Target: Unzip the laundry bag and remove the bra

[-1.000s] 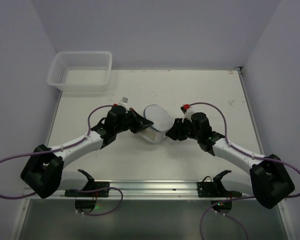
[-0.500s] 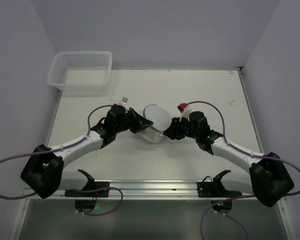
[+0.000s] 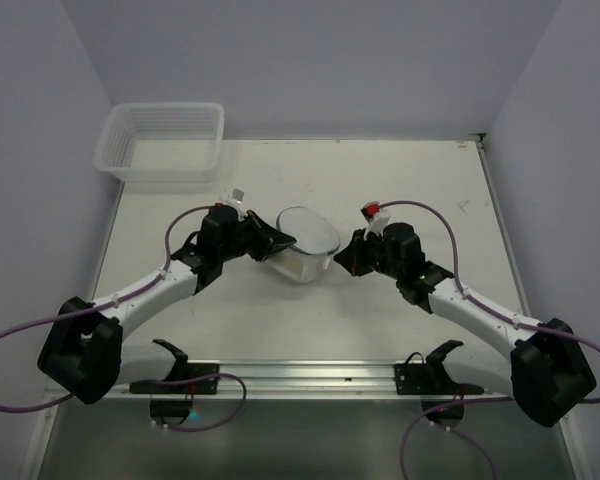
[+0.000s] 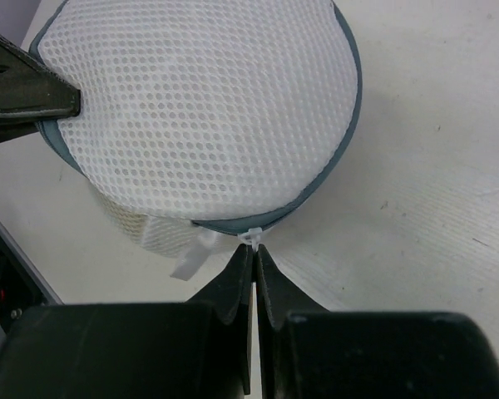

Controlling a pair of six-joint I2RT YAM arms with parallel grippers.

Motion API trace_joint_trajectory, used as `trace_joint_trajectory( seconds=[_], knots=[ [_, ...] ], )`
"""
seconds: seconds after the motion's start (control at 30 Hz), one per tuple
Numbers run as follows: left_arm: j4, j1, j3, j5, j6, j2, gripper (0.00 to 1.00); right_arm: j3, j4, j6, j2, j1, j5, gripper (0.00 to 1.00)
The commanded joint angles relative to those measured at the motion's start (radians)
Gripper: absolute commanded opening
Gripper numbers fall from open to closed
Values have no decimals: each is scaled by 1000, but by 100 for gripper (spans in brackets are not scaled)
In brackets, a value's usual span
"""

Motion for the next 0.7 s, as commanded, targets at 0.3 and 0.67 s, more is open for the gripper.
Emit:
trace_joint_trajectory(
  seconds=[0.3, 0.67],
  knots=[
    [-202, 136, 220, 225, 470, 194, 0, 27, -138, -1, -67, -11, 114, 0],
    [-158, 171, 425, 217, 403, 337, 69, 91, -87, 146, 0, 28, -44, 0]
  ],
)
